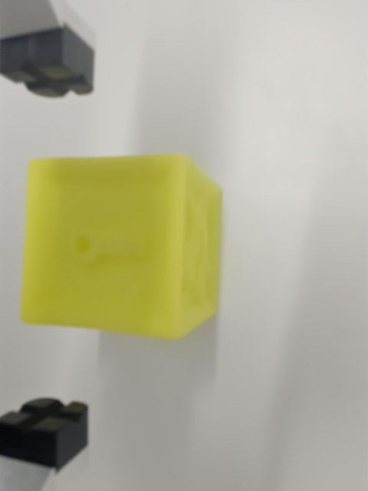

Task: Pick yellow cube

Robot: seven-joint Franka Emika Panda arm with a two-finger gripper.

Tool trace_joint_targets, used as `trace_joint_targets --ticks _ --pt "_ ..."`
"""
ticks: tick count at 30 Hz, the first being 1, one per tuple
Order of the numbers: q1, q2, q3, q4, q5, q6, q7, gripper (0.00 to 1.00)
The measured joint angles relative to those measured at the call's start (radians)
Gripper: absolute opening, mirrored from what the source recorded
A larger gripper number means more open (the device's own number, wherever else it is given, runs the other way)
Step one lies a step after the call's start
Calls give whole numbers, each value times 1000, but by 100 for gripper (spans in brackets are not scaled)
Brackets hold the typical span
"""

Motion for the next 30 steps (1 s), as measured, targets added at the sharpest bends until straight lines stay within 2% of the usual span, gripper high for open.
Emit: trace_joint_targets --ticks 19,29,30 --pt "5 111 0 29 23 80 -20 100" --pt "6 119 -1 32 27 85 -24 100" --pt "7 119 -1 32 27 85 -24 0"
